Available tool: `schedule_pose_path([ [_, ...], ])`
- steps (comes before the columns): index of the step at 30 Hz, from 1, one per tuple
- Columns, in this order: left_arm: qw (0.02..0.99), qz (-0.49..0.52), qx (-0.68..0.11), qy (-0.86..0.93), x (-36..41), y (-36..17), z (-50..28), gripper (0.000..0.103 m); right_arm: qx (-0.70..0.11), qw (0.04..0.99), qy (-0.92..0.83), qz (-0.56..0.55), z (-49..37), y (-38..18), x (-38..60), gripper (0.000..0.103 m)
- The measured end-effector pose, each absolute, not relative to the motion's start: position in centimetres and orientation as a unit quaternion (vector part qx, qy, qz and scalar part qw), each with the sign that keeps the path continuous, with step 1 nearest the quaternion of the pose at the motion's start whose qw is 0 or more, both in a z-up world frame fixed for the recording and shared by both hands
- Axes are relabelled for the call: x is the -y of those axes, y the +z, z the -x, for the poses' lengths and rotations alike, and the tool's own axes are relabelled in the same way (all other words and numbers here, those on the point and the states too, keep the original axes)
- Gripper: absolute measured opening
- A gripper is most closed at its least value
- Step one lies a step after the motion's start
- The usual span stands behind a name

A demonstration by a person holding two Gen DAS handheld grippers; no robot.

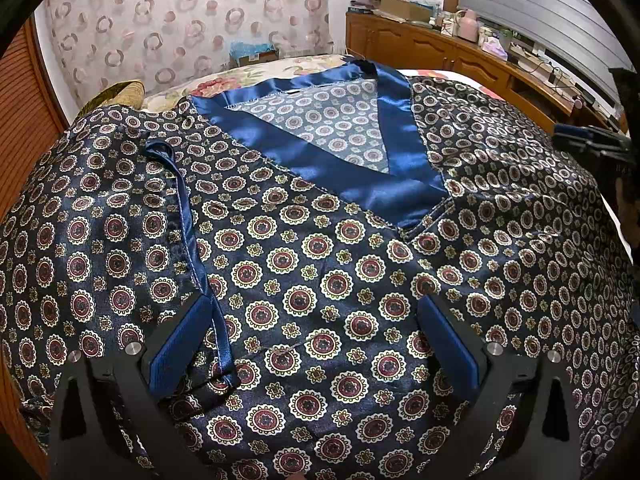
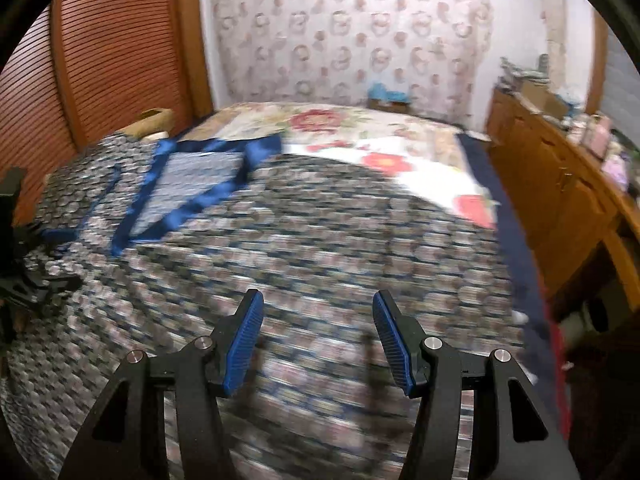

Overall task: Fold small clothes
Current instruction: 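Move the right tool to the shirt's other side edge and grasp it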

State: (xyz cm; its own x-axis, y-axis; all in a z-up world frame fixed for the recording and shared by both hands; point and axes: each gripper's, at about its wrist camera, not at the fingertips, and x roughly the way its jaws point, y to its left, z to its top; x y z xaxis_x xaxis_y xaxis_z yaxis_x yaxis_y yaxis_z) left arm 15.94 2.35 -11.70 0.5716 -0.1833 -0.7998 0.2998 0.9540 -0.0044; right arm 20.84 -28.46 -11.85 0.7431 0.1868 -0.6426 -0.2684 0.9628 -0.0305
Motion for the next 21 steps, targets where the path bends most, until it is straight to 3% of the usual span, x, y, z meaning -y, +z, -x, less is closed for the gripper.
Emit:
schedule_pose_path([
  [9,0.885,-0.065,-0.442,-0.130,-2.3,-11.7,-15.8,0.103,-0.363,0.931,0.034,0.022,-20.6,-13.4,38.6,0.059],
  [21,0.908,-0.042,-0.397,-0.127,-2.7,-8.9,-13.1,0.102,-0.397,0.916,0.051,-0.025,-20.4,-15.4,42.3,0.058],
])
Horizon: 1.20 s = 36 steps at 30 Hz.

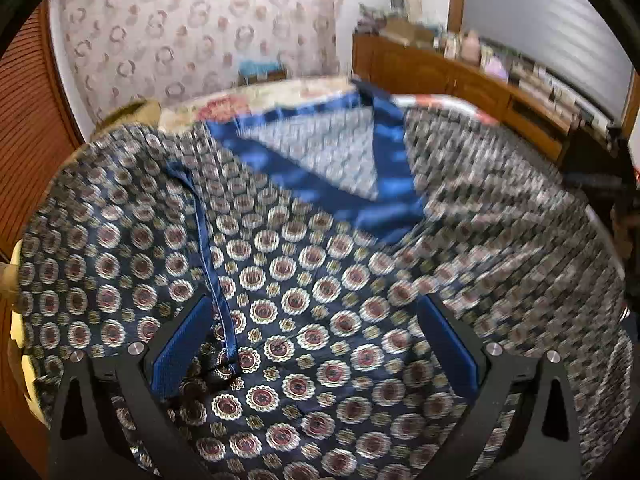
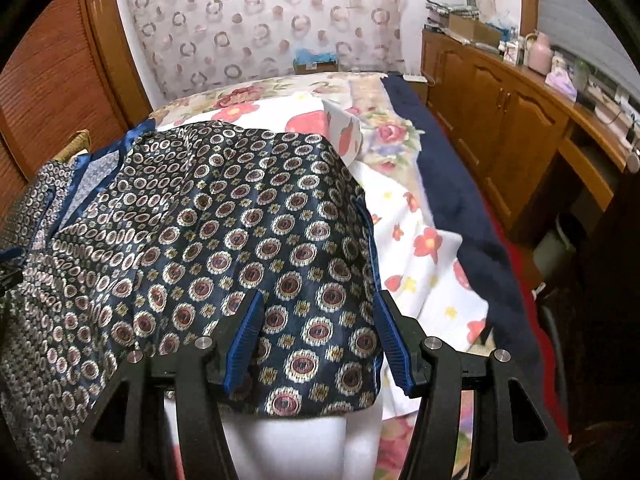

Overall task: Fold small clothes
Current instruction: 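Move the right tool to the shirt's other side edge and grasp it, then fold the gripped side over toward the V-neck and open the right tool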

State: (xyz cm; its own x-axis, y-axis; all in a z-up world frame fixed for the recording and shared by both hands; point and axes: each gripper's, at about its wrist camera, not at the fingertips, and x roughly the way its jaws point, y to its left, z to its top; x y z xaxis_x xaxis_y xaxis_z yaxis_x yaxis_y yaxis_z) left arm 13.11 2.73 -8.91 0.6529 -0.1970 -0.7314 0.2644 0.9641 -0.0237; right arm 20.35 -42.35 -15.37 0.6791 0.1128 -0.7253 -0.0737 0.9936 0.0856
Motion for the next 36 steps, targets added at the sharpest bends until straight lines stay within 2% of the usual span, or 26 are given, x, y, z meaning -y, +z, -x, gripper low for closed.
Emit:
schedule_pose_path([
  [3,0.925,-0.027,-0.360,-0.119,-2.6,-6.9,-11.5,0.102,-0.399,0.915,0.057,-0.030,-19.4,-15.1,42.6,0.058],
  [7,0.937,-0.010,-0.326,-0.122,-2.2,-5.4,-10.2,0.102,-0.401,0.912,0.068,-0.041,-19.0,-15.3,42.2,0.050],
  [9,0.939,-0.009,-0.321,-0.124,-1.9,-5.1,-9.9,0.102,-0.400,0.913,0.072,-0.041,-18.7,-15.1,42.2,0.041],
  [10,0.939,-0.012,-0.319,-0.124,-1.7,-5.0,-9.9,0.102,-0.398,0.914,0.070,-0.038,-18.3,-15.0,42.4,0.030],
  [11,0.940,-0.018,-0.317,-0.124,-1.4,-5.0,-9.8,0.102,-0.393,0.917,0.063,-0.032,-18.1,-14.9,42.4,0.014],
  [14,0.941,-0.025,-0.313,-0.129,-0.7,-4.9,-9.4,0.102,-0.375,0.926,0.042,0.011,-17.5,-14.4,41.4,0.005],
  [27,0.935,-0.003,-0.319,-0.157,0.2,-4.7,-8.4,0.102,-0.299,0.947,0.106,0.059,-16.2,-9.3,35.1,0.004],
  [36,0.940,-0.010,-0.304,-0.157,0.8,-4.1,-7.2,0.102,-0.321,0.929,0.172,0.063,-15.3,-11.1,30.7,0.004],
])
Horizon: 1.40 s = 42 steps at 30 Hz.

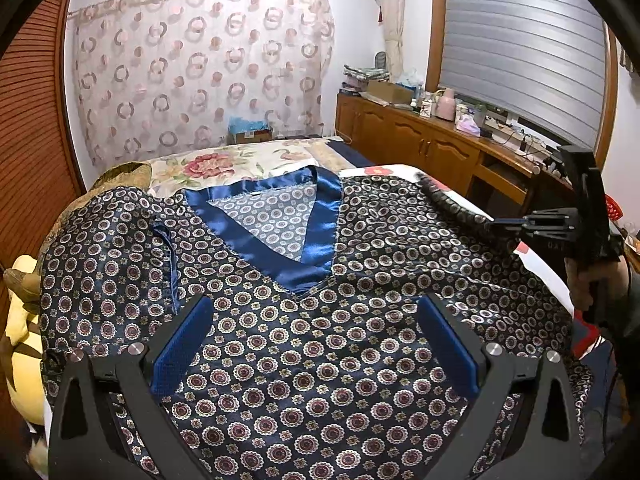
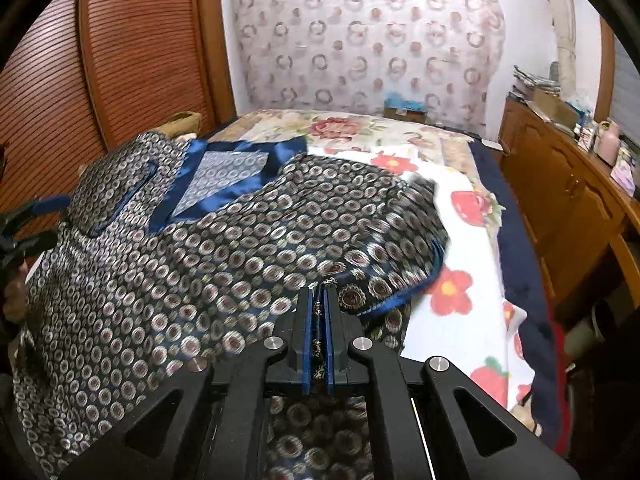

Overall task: Fold small clothes
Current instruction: 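Fold the gripped side over toward the V-neck and open the right tool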

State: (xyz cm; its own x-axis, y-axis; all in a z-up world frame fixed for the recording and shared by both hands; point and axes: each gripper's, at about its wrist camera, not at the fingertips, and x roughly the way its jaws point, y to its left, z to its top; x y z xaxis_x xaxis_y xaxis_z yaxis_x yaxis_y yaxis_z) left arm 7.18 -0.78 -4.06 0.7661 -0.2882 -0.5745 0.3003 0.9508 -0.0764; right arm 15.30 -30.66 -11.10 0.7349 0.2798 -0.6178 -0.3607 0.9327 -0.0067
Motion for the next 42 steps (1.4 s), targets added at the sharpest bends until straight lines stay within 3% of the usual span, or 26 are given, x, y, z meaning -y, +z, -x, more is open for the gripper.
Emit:
schedule_pose_path([
  [6,0.942,-0.014,-0.294,-0.159,1.4,-3.6,-6.5,0.102,-0.314,0.934,0.163,0.044,-14.3,-9.7,32.9,0.032],
  [8,0.943,-0.016,-0.292,-0.160,1.6,-3.6,-6.4,0.102,-0.310,0.937,0.156,0.039,-14.2,-9.5,33.7,0.045],
  [9,0.943,-0.016,-0.291,-0.160,1.7,-3.6,-6.3,0.102,-0.311,0.938,0.151,0.033,-14.4,-9.5,34.0,0.046],
  [21,0.944,-0.008,-0.295,-0.150,1.2,-4.0,-6.5,0.102,-0.372,0.920,0.125,-0.016,-22.8,-12.6,33.3,0.046],
  [24,0.943,-0.006,-0.298,-0.149,1.0,-4.2,-6.5,0.102,-0.384,0.916,0.115,-0.017,-24.2,-13.0,33.2,0.036],
  [26,0.943,-0.005,-0.298,-0.147,0.8,-4.3,-6.4,0.102,-0.382,0.917,0.114,-0.010,-24.4,-12.7,32.9,0.013],
  [29,0.943,-0.001,-0.299,-0.146,0.6,-4.4,-6.5,0.102,-0.367,0.921,0.127,0.006,-24.5,-12.0,31.9,0.003],
  [39,0.943,0.001,-0.300,-0.144,0.3,-4.5,-6.5,0.102,-0.343,0.916,0.208,0.029,-24.9,-10.3,27.5,0.003],
  [42,0.944,0.004,-0.300,-0.141,0.0,-4.5,-6.6,0.102,-0.335,0.926,0.153,0.087,-24.6,-10.3,26.5,0.019],
])
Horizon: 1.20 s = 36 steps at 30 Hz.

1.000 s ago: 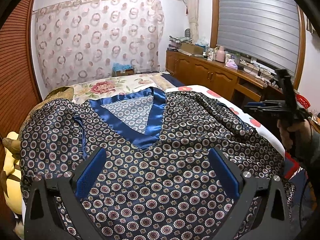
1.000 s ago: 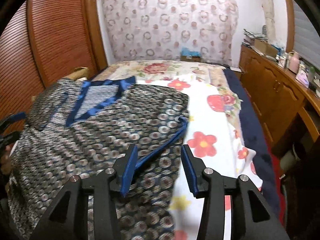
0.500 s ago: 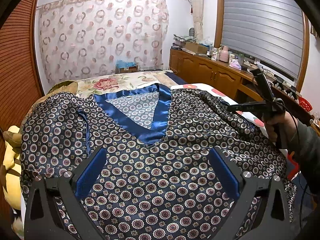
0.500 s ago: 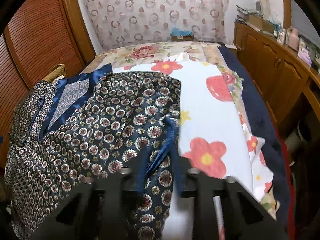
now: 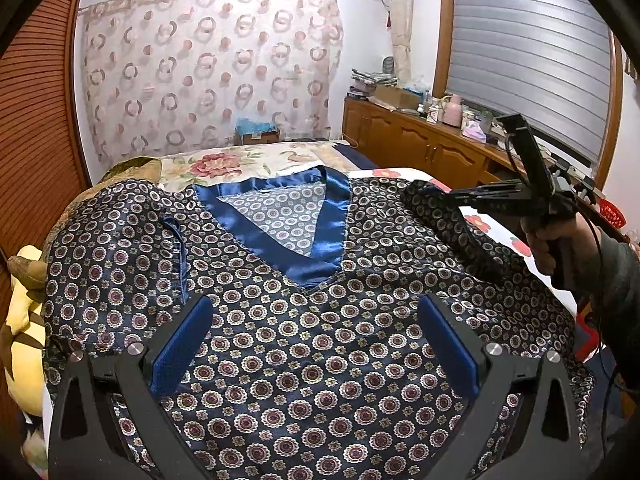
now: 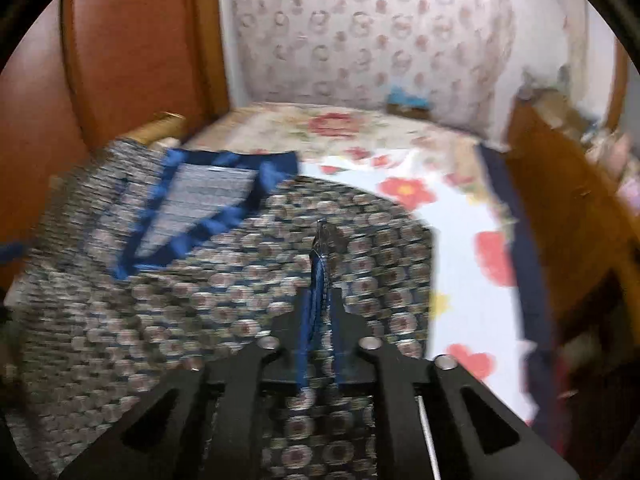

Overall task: Fold small clothes
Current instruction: 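Fold the gripped side over toward the V-neck and open the right tool, then grasp the folded shirt body with the left tool while the right tool grasps beside it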

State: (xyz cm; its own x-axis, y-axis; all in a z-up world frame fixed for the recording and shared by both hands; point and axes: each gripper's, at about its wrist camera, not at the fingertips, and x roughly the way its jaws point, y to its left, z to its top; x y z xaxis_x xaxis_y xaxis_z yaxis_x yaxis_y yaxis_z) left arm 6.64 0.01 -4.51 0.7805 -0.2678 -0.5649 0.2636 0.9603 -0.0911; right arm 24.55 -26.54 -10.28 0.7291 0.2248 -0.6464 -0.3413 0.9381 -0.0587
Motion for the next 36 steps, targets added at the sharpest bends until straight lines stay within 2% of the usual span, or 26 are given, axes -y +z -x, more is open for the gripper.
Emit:
schedule_pose_path([
  [2,0.944,0.005,-0.300,-0.138,-0.4,-4.5,-6.8,0.102,-0.333,0.926,0.153,0.086,-24.7,-10.3,26.6,0.039],
  [4,0.945,0.006,-0.299,-0.131,-1.0,-4.4,-7.1,0.102,-0.331,0.930,0.137,0.086,-25.1,-10.3,27.4,0.046],
  [7,0.947,0.010,-0.299,-0.118,-2.1,-4.4,-7.5,0.102,-0.341,0.928,0.131,0.076,-25.9,-10.9,28.7,0.049],
  [16,0.952,0.017,-0.295,-0.083,-5.5,-4.0,-9.0,0.102,-0.341,0.925,0.164,0.019,-26.8,-11.1,30.8,0.049],
  [26,0.953,0.017,-0.294,-0.068,-7.3,-4.1,-9.7,0.102,-0.350,0.912,0.212,0.011,-27.4,-10.8,28.6,0.049],
  [29,0.953,0.015,-0.295,-0.062,-8.0,-4.0,-10.2,0.102,-0.336,0.919,0.204,0.023,-27.0,-10.0,28.8,0.055],
  [36,0.952,0.002,-0.304,-0.037,-10.7,-4.0,-13.3,0.102,-0.361,0.920,0.137,0.062,-29.6,-11.1,31.0,0.055],
])
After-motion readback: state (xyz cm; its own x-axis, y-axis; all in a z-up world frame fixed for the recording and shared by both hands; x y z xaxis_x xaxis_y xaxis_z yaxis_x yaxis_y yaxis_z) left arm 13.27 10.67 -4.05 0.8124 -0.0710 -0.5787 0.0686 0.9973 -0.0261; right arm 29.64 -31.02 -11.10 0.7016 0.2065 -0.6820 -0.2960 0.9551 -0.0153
